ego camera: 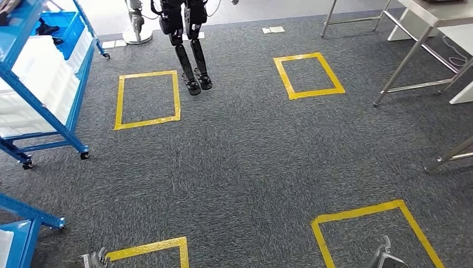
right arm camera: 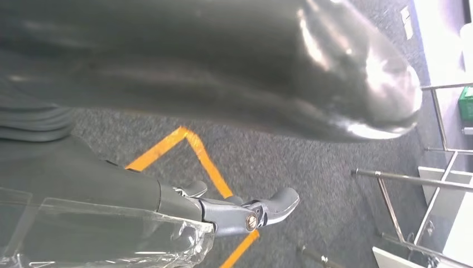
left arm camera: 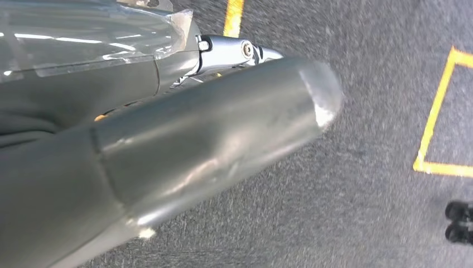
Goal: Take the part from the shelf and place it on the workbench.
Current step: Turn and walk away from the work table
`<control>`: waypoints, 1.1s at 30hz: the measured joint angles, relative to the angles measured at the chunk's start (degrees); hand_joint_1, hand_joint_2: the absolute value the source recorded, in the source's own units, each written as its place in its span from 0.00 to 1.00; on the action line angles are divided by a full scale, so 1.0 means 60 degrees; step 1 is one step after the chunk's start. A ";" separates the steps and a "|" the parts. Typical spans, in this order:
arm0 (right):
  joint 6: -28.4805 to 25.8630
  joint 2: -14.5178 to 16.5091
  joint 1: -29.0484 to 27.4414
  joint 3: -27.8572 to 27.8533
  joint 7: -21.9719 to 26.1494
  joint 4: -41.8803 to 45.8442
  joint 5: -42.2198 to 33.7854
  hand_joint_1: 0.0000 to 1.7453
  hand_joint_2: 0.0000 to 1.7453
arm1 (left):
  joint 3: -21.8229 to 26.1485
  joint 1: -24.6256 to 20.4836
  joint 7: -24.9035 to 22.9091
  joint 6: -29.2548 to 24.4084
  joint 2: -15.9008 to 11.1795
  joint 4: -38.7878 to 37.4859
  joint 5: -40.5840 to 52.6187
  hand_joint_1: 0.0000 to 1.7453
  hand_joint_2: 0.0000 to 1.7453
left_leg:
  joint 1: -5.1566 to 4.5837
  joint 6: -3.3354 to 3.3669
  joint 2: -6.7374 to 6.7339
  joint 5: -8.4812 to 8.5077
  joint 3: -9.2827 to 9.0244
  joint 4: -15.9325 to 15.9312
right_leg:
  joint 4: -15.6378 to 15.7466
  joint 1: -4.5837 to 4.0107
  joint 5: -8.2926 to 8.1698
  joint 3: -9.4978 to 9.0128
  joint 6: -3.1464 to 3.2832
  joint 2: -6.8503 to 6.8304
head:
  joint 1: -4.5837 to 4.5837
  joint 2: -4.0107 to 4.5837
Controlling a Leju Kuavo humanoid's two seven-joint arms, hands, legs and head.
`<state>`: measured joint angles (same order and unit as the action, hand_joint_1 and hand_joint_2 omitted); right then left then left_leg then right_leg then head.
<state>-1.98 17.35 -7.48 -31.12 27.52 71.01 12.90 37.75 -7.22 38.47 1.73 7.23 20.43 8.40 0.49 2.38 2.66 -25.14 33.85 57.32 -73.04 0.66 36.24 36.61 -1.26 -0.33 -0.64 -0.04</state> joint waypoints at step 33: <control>-0.0081 -0.0137 -0.0081 -0.0011 0.0007 -0.0281 0.0057 0.00 0.00 | -0.0051 -0.0049 -0.0007 0.0043 0.0045 -0.0067 -0.0034 0.00 0.00 | -0.0004 0.0030 0.0312 -0.0026 -0.0015 0.0071 | 0.1070 0.0093 -0.0598 -0.0466 -0.0172 0.0185 | 0.0029 0.0000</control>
<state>-2.47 16.53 -7.96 -31.19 27.56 69.33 13.24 37.45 -7.52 38.42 1.99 7.50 20.02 8.20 0.46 2.56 4.53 -25.30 33.76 57.74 -66.62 1.22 32.65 33.81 -2.29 0.78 -0.47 -0.04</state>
